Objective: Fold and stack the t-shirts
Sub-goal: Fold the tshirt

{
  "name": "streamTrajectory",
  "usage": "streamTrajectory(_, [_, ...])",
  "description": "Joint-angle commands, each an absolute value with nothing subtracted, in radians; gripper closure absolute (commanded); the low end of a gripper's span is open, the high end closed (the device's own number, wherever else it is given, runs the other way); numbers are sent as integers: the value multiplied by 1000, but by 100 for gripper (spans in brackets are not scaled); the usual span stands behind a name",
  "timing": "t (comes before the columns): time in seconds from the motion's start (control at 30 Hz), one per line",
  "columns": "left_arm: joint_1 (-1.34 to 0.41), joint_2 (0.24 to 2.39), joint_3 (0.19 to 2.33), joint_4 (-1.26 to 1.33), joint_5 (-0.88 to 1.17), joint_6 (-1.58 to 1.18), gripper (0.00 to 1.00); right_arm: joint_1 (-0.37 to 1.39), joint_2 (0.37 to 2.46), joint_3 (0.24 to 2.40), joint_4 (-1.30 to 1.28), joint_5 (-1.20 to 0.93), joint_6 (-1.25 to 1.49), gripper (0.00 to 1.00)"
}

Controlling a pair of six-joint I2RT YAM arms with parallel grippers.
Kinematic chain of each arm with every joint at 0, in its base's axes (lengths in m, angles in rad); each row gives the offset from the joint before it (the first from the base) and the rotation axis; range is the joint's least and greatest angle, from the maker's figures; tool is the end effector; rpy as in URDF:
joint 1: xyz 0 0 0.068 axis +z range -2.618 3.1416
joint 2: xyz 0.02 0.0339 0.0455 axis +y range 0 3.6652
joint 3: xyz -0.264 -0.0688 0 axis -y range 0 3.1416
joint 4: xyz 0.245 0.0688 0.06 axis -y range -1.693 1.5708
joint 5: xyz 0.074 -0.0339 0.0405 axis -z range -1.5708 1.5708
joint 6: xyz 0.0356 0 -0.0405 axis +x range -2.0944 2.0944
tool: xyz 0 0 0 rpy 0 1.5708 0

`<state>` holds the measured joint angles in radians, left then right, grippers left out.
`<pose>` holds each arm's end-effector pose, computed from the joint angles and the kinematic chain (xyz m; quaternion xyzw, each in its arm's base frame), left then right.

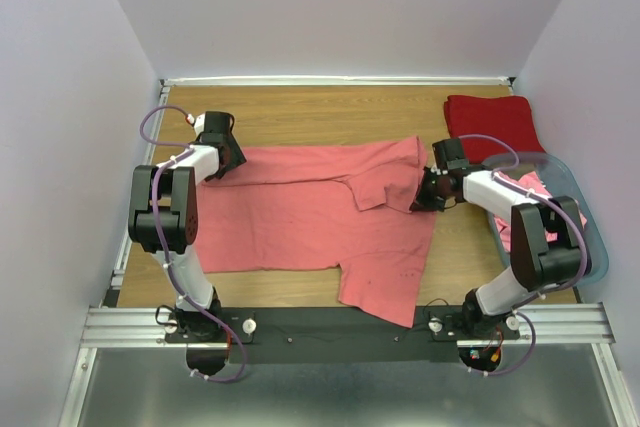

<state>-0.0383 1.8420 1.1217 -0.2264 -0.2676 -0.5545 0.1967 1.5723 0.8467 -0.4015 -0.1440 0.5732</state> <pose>0.3778 -0.0051 0.1634 -0.2803 0.9015 0.0326 0.3281 0.2838 0.0618 0.1612 0.1665 0.9587 0.1475 0.1770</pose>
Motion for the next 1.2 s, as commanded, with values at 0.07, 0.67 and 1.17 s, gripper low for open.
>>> streamTrajectory(0.07, [-29, 1818, 1117, -225, -258, -566, 21, 193, 1525, 857, -445, -84, 538, 99])
streamTrajectory(0.67, [-25, 1832, 1127, -233, -268, -557, 21, 179, 1558, 933, -591, -6, 408, 94])
streamTrajectory(1.17, [-8, 1870, 1212, -253, -264, -563, 21, 69, 1641, 1106, -598, -178, 368, 57])
